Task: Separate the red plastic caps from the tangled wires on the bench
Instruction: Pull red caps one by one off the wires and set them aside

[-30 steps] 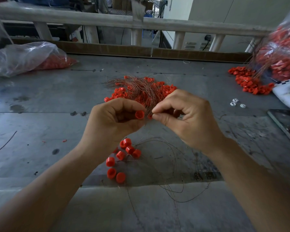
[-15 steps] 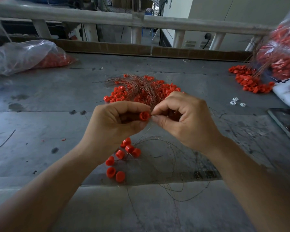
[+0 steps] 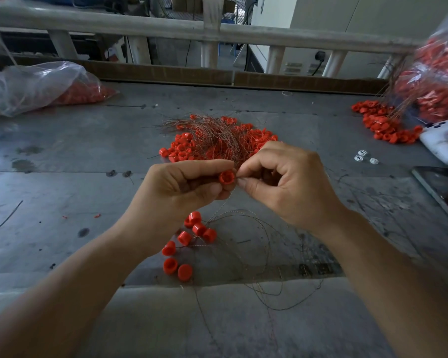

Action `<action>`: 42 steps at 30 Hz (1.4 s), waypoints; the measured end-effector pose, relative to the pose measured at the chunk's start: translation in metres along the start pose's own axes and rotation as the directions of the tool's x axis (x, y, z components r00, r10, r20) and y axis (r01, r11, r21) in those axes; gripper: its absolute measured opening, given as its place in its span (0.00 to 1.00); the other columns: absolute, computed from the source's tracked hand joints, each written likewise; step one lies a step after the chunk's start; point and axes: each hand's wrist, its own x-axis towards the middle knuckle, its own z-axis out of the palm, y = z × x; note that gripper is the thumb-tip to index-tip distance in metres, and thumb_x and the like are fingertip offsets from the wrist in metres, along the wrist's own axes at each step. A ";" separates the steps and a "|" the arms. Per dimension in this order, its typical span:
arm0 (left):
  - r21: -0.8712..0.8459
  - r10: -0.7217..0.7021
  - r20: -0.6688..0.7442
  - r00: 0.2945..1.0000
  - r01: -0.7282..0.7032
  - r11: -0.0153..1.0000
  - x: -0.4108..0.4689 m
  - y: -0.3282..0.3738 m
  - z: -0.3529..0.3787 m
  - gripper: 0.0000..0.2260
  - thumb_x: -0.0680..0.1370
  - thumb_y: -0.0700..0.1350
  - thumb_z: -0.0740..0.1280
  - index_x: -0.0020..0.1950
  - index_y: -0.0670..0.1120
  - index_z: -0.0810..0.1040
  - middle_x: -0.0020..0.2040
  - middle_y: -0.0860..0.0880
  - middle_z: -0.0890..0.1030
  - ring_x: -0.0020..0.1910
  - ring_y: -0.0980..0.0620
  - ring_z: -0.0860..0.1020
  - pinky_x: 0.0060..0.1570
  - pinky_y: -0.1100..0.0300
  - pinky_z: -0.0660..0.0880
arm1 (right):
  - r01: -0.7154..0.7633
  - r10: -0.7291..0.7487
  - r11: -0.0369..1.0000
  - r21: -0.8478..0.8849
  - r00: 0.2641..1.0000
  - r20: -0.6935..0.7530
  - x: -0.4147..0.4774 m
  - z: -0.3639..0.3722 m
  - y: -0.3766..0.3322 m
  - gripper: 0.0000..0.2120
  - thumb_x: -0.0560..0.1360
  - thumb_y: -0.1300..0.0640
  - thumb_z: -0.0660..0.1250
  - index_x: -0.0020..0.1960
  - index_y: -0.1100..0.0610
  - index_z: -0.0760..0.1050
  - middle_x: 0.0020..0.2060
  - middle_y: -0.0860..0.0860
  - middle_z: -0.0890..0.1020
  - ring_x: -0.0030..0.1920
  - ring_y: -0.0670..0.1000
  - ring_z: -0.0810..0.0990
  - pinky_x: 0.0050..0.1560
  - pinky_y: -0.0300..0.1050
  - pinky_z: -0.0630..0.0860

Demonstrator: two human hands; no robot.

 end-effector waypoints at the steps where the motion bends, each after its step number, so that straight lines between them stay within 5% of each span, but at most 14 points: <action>1: 0.001 0.001 -0.001 1.000 -0.001 1.000 0.000 0.000 0.000 0.15 0.64 0.39 0.66 0.50 0.46 0.79 0.42 0.52 0.85 0.43 0.54 0.83 0.43 0.68 0.77 | 0.002 -0.002 1.000 -0.003 1.000 0.002 0.000 0.000 0.000 0.02 0.67 0.60 0.71 0.37 0.59 0.80 0.33 0.48 0.77 0.33 0.40 0.73 0.35 0.30 0.69; 12: 0.041 0.023 0.007 1.000 -0.023 0.999 -0.003 -0.001 0.002 0.14 0.64 0.38 0.67 0.48 0.47 0.80 0.40 0.52 0.85 0.40 0.55 0.83 0.41 0.68 0.77 | -0.118 0.088 0.983 0.139 0.975 0.202 0.002 -0.012 0.001 0.09 0.68 0.66 0.69 0.40 0.53 0.81 0.34 0.42 0.78 0.36 0.38 0.76 0.36 0.28 0.69; 20: -0.044 0.059 0.047 0.997 -0.057 0.997 -0.006 0.001 0.000 0.14 0.65 0.38 0.67 0.50 0.47 0.82 0.40 0.51 0.85 0.40 0.55 0.83 0.41 0.67 0.77 | -0.337 0.220 0.848 0.409 0.926 0.308 0.002 -0.013 0.001 0.15 0.68 0.72 0.69 0.38 0.54 0.70 0.28 0.47 0.78 0.28 0.41 0.75 0.27 0.29 0.68; 32: -0.315 -0.087 0.167 0.982 0.137 0.939 -0.005 0.001 0.000 0.11 0.63 0.39 0.69 0.43 0.45 0.84 0.38 0.45 0.84 0.39 0.52 0.83 0.38 0.66 0.78 | -0.398 0.244 0.832 0.386 0.888 0.390 0.003 -0.008 0.000 0.14 0.68 0.70 0.70 0.38 0.54 0.70 0.28 0.46 0.79 0.30 0.44 0.79 0.30 0.36 0.75; 36: -0.340 -0.132 0.080 0.988 0.151 0.928 -0.003 0.002 -0.001 0.10 0.61 0.39 0.69 0.41 0.43 0.84 0.37 0.45 0.84 0.38 0.52 0.83 0.38 0.66 0.78 | -0.390 0.361 0.849 0.357 0.921 0.149 0.009 -0.019 0.015 0.08 0.70 0.64 0.70 0.38 0.54 0.73 0.29 0.48 0.81 0.31 0.45 0.80 0.33 0.37 0.77; 39: -0.337 -0.158 0.027 0.987 0.158 0.928 -0.003 0.003 -0.003 0.10 0.64 0.35 0.66 0.40 0.44 0.84 0.36 0.46 0.84 0.38 0.53 0.83 0.37 0.67 0.78 | -0.406 0.467 0.842 0.354 0.879 -0.102 0.013 -0.028 0.031 0.09 0.72 0.63 0.69 0.36 0.53 0.73 0.26 0.46 0.81 0.28 0.43 0.79 0.31 0.34 0.75; 42: -0.314 -0.167 0.017 0.986 0.163 0.935 -0.004 0.003 -0.002 0.12 0.64 0.33 0.64 0.40 0.44 0.85 0.36 0.46 0.84 0.38 0.53 0.83 0.37 0.67 0.77 | -0.440 0.477 0.876 0.198 0.852 -0.215 0.013 -0.032 0.045 0.10 0.72 0.61 0.69 0.35 0.50 0.74 0.28 0.48 0.80 0.31 0.46 0.79 0.37 0.43 0.77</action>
